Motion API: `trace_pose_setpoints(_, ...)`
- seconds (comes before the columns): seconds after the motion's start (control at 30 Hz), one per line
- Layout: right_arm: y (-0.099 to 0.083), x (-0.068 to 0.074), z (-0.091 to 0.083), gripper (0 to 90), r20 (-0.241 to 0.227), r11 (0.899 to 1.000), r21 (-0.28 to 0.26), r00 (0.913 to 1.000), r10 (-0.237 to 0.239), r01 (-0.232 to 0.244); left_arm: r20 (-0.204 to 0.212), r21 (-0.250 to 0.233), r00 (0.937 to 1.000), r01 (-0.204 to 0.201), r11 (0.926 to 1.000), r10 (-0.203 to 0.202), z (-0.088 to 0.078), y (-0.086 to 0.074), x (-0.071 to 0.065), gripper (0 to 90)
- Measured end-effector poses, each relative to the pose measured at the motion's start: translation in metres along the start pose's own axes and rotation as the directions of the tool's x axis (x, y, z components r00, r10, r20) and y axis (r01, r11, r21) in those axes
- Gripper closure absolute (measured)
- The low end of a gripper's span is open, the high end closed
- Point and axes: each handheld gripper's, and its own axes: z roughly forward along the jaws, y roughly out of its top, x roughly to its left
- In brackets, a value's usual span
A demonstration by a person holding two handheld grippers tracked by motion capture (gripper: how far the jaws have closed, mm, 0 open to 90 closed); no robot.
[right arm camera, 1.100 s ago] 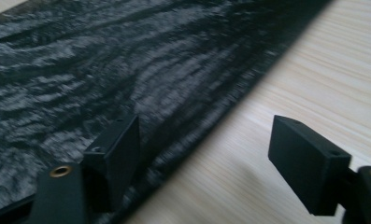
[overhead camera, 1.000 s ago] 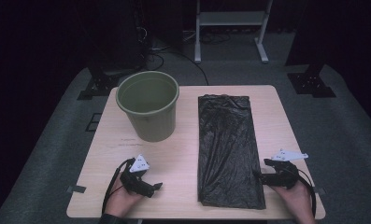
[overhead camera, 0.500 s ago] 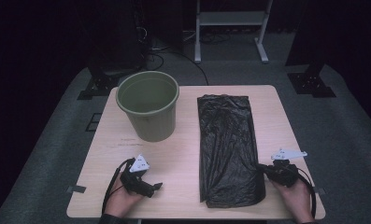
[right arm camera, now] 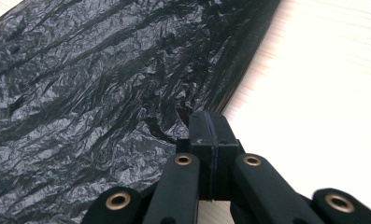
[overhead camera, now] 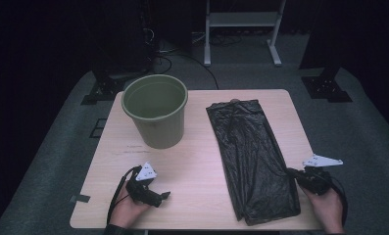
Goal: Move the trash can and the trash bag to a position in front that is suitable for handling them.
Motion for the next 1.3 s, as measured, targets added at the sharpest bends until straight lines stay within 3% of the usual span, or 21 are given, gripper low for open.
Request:
trace_pose_setpoints(0.2,-0.007,-0.013,-0.004,89.0,0.026,1.0,0.008,0.9995,0.019,-0.019,-0.001,0.0,1.0,0.001,1.0,-0.001,0.0,0.0,0.0,0.0)
trace_pose_setpoints(0.27,-0.008,-0.015,-0.005,83.9,0.032,1.0,0.008,0.9993,0.02,-0.02,-0.001,0.0,1.0,0.001,1.0,-0.001,0.0,0.0,0.0,0.0)
trace_pose_setpoints(0.3,-0.007,-0.014,-0.007,76.1,0.038,1.0,-0.003,0.999,0.024,-0.024,-0.001,0.001,1.0,0.001,1.0,-0.001,0.0,0.0,0.0,0.0)
trace_pose_setpoints(0.47,0.0,-0.007,-0.011,62.9,0.028,1.0,-0.021,0.9994,0.018,-0.018,-0.001,0.0,1.0,0.001,1.0,-0.001,0.0,0.0,0.0,0.0)
trace_pose_setpoints(0.6,0.005,0.002,-0.01,58.4,0.008,1.0,-0.024,1.0,0.004,-0.004,-0.001,0.0,1.0,0.0,1.0,0.0,0.0,0.0,0.0,0.0)
trace_pose_setpoints(0.97,0.028,0.034,0.019,47.9,-0.055,0.999,0.02,0.9975,-0.043,0.044,-0.001,0.001,1.0,0.001,1.0,-0.001,0.0,0.0,0.0,0.0)
trace_pose_setpoints(1.1,0.037,0.039,0.031,38.5,-0.053,0.999,0.023,0.9977,-0.042,0.044,-0.001,0.0,1.0,0.001,1.0,-0.001,0.0,0.0,0.0,0.0)
trace_pose_setpoints(1.17,0.039,0.038,0.039,29.1,-0.043,0.999,0.02,0.9987,-0.029,0.03,-0.001,0.001,1.0,0.001,1.0,-0.001,0.0,0.0,0.0,0.0)
trace_pose_setpoints(1.3,0.04,0.039,0.048,21.3,-0.049,0.999,0.029,0.9983,-0.031,0.033,-0.001,0.001,1.0,0.001,1.0,-0.001,0.0,0.0,0.0,0.0)
